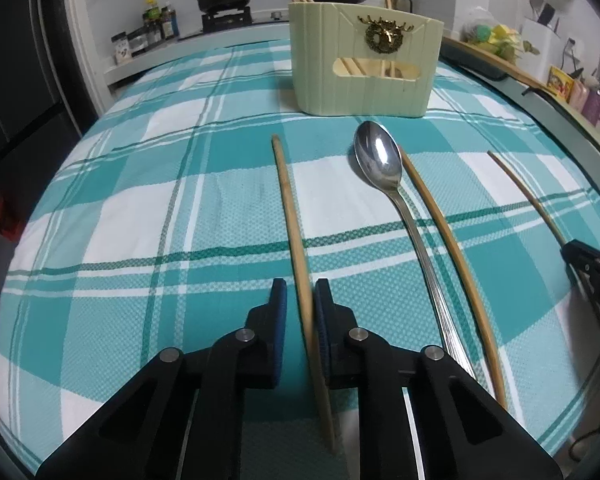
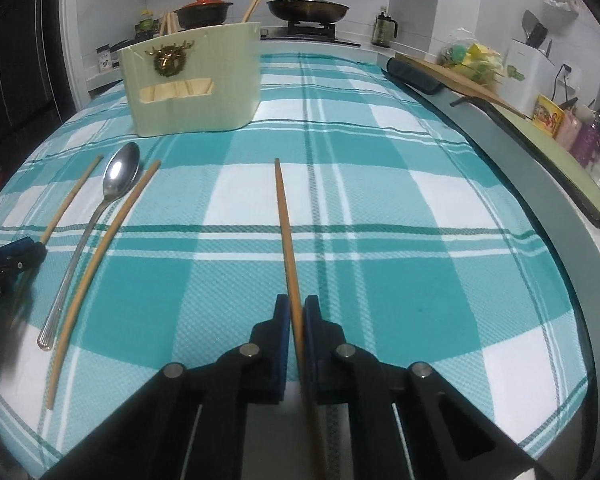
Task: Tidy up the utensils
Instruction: 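Grasp a wooden chopstick with the left tool while the right tool grasps another chopstick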
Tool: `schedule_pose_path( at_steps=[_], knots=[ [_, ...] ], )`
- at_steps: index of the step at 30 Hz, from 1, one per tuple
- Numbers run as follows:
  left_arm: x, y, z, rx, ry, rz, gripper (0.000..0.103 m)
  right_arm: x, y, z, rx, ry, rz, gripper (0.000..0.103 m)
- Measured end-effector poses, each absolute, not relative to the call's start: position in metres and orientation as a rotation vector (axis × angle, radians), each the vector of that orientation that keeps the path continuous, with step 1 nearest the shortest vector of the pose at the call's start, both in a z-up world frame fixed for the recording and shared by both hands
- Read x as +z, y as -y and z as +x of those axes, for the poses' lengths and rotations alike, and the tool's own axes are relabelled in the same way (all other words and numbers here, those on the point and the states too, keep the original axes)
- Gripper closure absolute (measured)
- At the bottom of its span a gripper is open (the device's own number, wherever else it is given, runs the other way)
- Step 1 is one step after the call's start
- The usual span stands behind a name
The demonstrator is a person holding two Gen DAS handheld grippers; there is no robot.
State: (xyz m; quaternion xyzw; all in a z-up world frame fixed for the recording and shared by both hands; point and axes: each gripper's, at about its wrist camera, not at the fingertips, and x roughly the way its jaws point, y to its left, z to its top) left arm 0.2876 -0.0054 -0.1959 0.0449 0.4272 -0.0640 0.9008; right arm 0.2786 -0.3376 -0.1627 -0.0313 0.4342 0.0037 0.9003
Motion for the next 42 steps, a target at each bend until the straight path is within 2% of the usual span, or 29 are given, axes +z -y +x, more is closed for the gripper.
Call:
schedule_pose_path(
  at_steps=[2,4,5,6,7,9,11,13,16,20,24,28,42],
  knots=[
    [-0.195,0.004,0.280,-0.137,-0.887,0.095,0.091,-0.163,0.342,0.276,0.020,-0.896,-0.042,0.095],
    [-0.195,0.001,0.273,-0.137,-0.883,0.094,0.089,-0.163,0.345,0.274,0.034,-0.892,-0.031,0.085],
    [-0.195,-0.001,0.270,-0.134,-0.879,0.089,0.086,-0.162,0.346,0.272,0.041,-0.892,-0.022,0.065],
    [-0.196,-0.003,0.270,-0.126,-0.881,0.086,0.073,-0.163,0.347,0.271,0.047,-0.893,-0.015,0.043],
    [-0.195,-0.005,0.269,-0.112,-0.882,0.088,0.052,-0.163,0.348,0.270,0.052,-0.897,-0.012,0.038],
    [-0.196,-0.007,0.270,-0.101,-0.892,0.084,0.026,-0.166,0.348,0.269,0.059,-0.910,-0.028,0.037],
    [-0.199,-0.008,0.273,-0.102,-0.901,0.083,0.023,-0.165,0.348,0.270,0.069,-0.917,-0.043,0.037],
    [-0.201,-0.008,0.275,-0.084,-0.904,0.082,0.012,-0.166,0.349,0.272,0.079,-0.930,-0.041,0.036],
    [-0.204,-0.016,0.282,-0.073,-0.944,0.042,0.002,-0.166,0.349,0.274,0.106,-0.942,-0.070,0.034],
    [-0.206,-0.019,0.285,-0.087,-0.958,0.038,0.001,-0.167,0.352,0.276,0.141,-0.933,-0.078,0.030],
    [-0.206,-0.019,0.285,-0.086,-0.954,0.038,0.001,-0.169,0.350,0.277,0.160,-0.924,-0.081,0.020],
    [-0.206,-0.020,0.284,-0.087,-0.948,0.036,0.001,-0.169,0.348,0.279,0.146,-0.942,-0.083,0.019],
    [-0.205,-0.021,0.286,-0.095,-0.957,0.029,0.001,-0.171,0.355,0.297,0.185,-1.033,-0.103,0.003]
  ],
)
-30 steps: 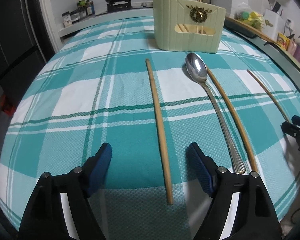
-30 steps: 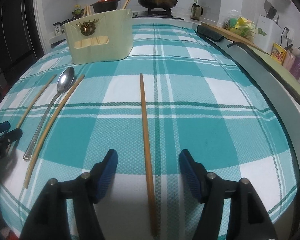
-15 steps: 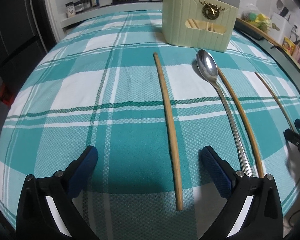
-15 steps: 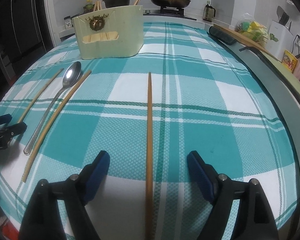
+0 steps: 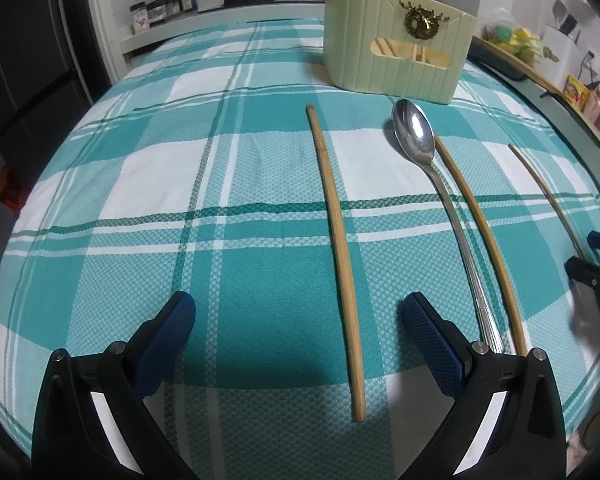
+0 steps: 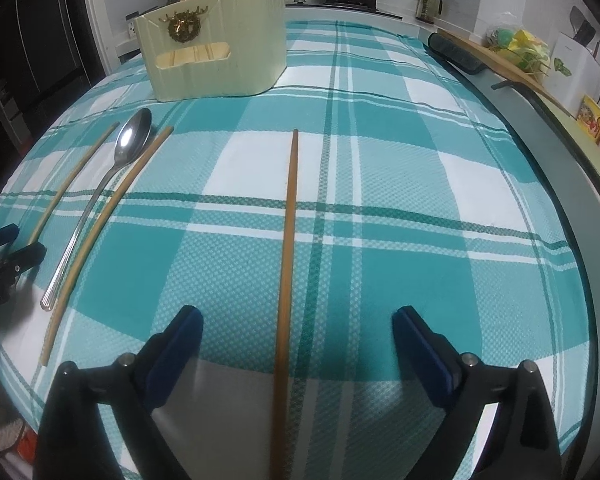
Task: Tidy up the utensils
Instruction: 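Grasp a wooden chopstick with the left tool while the right tool grasps another chopstick, then lift both held chopsticks and carry them over the cream holder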
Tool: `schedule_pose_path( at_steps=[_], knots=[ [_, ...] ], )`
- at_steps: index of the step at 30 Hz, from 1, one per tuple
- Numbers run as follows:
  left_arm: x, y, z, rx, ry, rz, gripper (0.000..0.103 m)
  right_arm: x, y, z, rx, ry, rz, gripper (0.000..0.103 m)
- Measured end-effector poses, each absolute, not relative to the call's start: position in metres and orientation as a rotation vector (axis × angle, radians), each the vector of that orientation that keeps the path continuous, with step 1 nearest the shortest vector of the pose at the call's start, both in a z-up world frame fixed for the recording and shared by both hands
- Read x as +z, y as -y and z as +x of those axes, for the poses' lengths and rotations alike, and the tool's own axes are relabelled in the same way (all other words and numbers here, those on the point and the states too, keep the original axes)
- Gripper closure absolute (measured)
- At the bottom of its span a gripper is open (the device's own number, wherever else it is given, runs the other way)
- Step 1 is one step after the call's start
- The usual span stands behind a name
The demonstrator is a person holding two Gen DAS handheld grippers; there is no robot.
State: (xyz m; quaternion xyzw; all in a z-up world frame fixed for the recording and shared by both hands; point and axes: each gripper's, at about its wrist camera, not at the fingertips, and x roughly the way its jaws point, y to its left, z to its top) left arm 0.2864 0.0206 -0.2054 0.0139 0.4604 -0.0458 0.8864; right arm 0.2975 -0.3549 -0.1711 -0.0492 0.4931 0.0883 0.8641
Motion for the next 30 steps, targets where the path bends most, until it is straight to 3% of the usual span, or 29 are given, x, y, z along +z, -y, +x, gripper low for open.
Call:
schedule_pose_path(
  at_steps=[6,9,11,15,19,24,25,26,27,28,29,30],
  knots=[
    [-0.195,-0.028,0.295,-0.168,-1.007,0.009,0.003,-0.169,0.356,0.308,0.251,-1.079,-0.145,0.005],
    [-0.168,-0.042,0.310,-0.204,-0.997,-0.021,0.003,-0.154,0.364,0.314,0.298,-1.087,-0.118,0.019],
    [-0.157,-0.044,0.328,-0.219,-1.004,-0.004,0.003,-0.143,0.371,0.323,0.328,-1.100,-0.079,0.021],
    [-0.163,-0.032,0.375,-0.229,-1.054,0.090,0.003,-0.138,0.369,0.351,0.358,-1.157,-0.057,0.045],
    [-0.185,-0.019,0.413,-0.230,-1.126,0.143,0.020,-0.149,0.351,0.381,0.373,-1.207,-0.115,0.055],
    [-0.197,-0.007,0.443,-0.240,-1.161,0.152,0.023,-0.158,0.331,0.411,0.371,-1.234,-0.168,0.062],
    [-0.197,-0.004,0.447,-0.247,-1.166,0.157,0.028,-0.158,0.326,0.417,0.370,-1.236,-0.181,0.064],
    [-0.195,0.000,0.451,-0.252,-1.164,0.167,0.033,-0.159,0.322,0.423,0.367,-1.235,-0.190,0.072],
    [-0.193,0.004,0.454,-0.265,-1.160,0.173,0.052,-0.159,0.318,0.430,0.358,-1.232,-0.205,0.084],
    [-0.191,0.007,0.456,-0.285,-1.157,0.171,0.082,-0.159,0.314,0.436,0.354,-1.228,-0.220,0.091],
    [-0.189,0.010,0.457,-0.293,-1.157,0.175,0.096,-0.159,0.312,0.442,0.355,-1.229,-0.216,0.097],
    [-0.189,0.011,0.457,-0.290,-1.157,0.178,0.097,-0.159,0.312,0.447,0.357,-1.233,-0.200,0.098]
  ],
)
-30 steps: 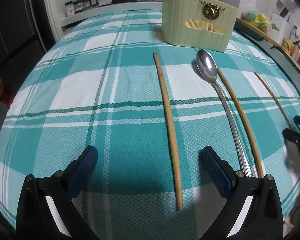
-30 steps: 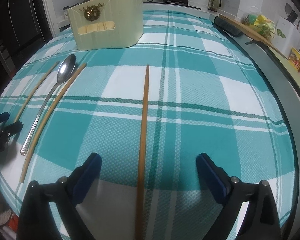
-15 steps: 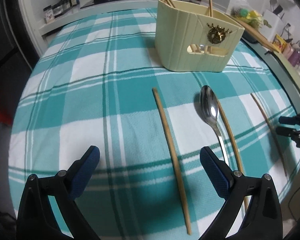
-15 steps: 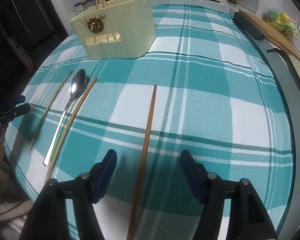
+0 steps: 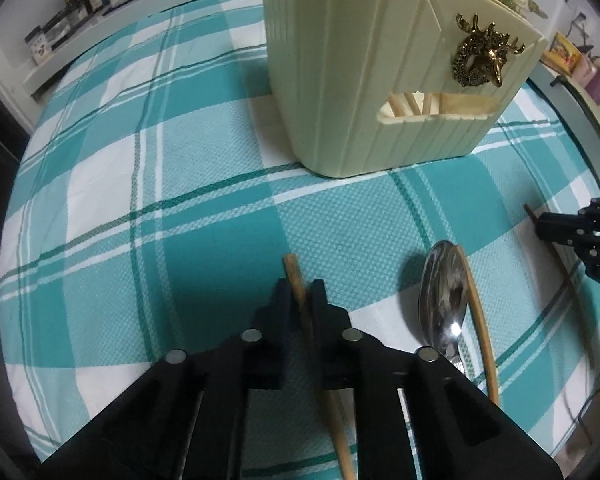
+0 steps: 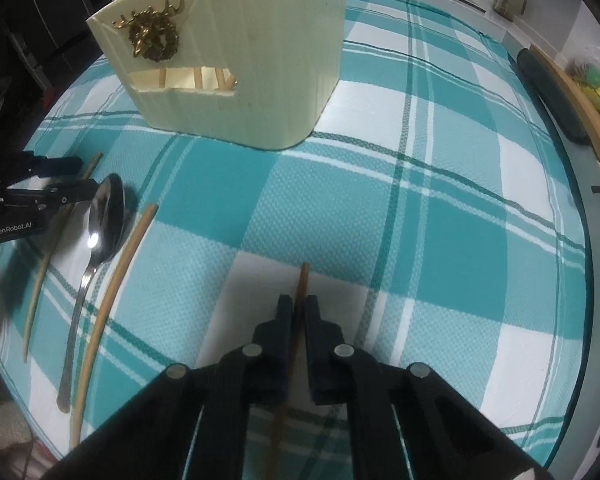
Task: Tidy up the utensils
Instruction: 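Lift both held chopsticks and carry them over the cream holder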
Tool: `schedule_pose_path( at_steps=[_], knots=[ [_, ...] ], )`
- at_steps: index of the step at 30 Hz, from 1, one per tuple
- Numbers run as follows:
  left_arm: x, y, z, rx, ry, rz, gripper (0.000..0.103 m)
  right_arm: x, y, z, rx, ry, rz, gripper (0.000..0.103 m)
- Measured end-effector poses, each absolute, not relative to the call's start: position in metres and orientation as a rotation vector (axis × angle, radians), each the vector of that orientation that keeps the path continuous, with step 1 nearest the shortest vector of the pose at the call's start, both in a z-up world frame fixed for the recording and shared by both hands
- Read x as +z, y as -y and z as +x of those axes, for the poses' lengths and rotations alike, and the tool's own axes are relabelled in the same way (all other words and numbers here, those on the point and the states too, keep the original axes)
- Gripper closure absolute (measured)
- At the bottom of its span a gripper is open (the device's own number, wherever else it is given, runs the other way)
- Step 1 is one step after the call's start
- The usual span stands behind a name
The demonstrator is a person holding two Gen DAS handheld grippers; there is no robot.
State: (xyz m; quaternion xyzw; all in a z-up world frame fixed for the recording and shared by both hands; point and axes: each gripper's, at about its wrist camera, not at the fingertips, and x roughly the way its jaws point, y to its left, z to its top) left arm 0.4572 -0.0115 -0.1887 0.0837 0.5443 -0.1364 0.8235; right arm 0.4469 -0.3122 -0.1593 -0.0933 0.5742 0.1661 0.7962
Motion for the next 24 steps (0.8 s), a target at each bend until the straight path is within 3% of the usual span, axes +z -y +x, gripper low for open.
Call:
schedule_pose_path(
  at_steps=[5,16,24],
  knots=[
    [-0.161,0.001,0.442,-0.291,-1.054,0.100,0.098,-0.140,0.319,0.451,0.376,-1.158,-0.100,0.098],
    [-0.028,-0.037,0.354,-0.342,-0.689,-0.083,0.098,-0.003,0.337,0.369,0.431,-0.748,-0.006,0.098],
    [0.006,-0.044,0.324,-0.352,-0.548,-0.103,0.099,0.046,0.330,0.323,0.402,-0.531,-0.028,0.098]
  ],
)
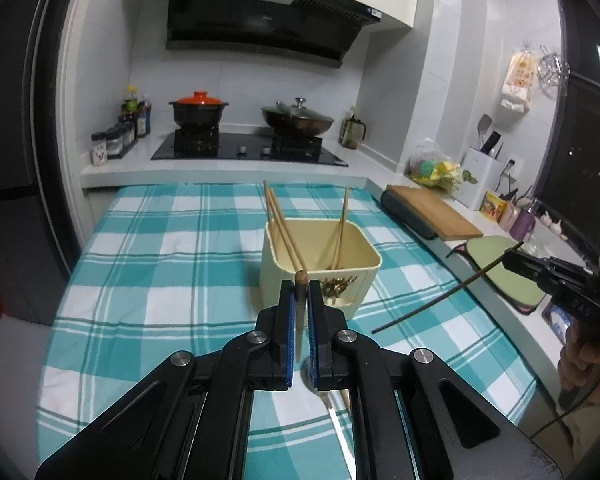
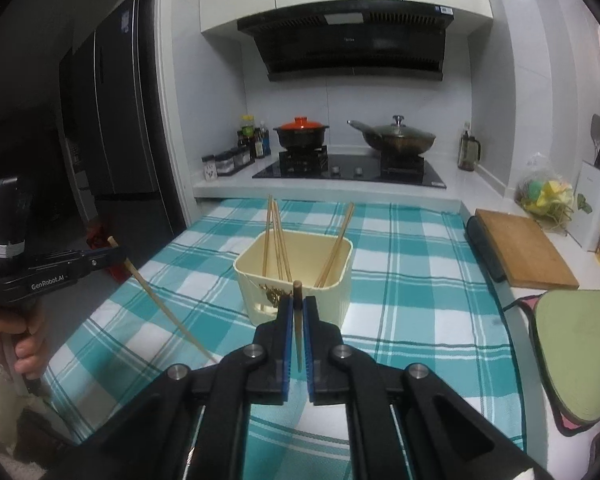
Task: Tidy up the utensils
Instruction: 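Lift both held chopsticks and carry them over the cream holder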
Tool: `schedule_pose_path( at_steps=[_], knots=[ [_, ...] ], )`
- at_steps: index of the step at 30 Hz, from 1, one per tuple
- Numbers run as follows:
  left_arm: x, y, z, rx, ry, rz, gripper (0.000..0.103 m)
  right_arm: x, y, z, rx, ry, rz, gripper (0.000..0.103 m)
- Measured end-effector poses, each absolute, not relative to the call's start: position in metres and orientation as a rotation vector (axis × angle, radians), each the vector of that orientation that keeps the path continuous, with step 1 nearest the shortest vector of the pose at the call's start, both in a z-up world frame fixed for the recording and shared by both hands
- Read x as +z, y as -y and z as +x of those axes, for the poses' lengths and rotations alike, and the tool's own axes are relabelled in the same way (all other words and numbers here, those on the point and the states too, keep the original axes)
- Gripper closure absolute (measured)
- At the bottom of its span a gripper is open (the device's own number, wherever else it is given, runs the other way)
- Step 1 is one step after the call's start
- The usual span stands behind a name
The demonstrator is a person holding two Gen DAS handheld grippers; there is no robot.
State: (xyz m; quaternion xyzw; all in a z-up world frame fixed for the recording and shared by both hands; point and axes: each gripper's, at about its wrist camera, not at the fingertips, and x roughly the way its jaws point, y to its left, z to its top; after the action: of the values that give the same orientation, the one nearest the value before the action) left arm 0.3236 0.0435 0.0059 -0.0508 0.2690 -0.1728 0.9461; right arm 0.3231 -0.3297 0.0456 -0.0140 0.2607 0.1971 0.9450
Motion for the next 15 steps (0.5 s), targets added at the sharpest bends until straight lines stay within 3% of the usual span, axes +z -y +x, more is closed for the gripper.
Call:
schedule_pose_path(
  at_steps=[15],
  knots=[
    [0.039,-0.053,0.313,-0.370,-0.491,-0.138,0.099,0.081,0.329,0.315,0.413,-0.455,-0.015,0.098]
  ],
)
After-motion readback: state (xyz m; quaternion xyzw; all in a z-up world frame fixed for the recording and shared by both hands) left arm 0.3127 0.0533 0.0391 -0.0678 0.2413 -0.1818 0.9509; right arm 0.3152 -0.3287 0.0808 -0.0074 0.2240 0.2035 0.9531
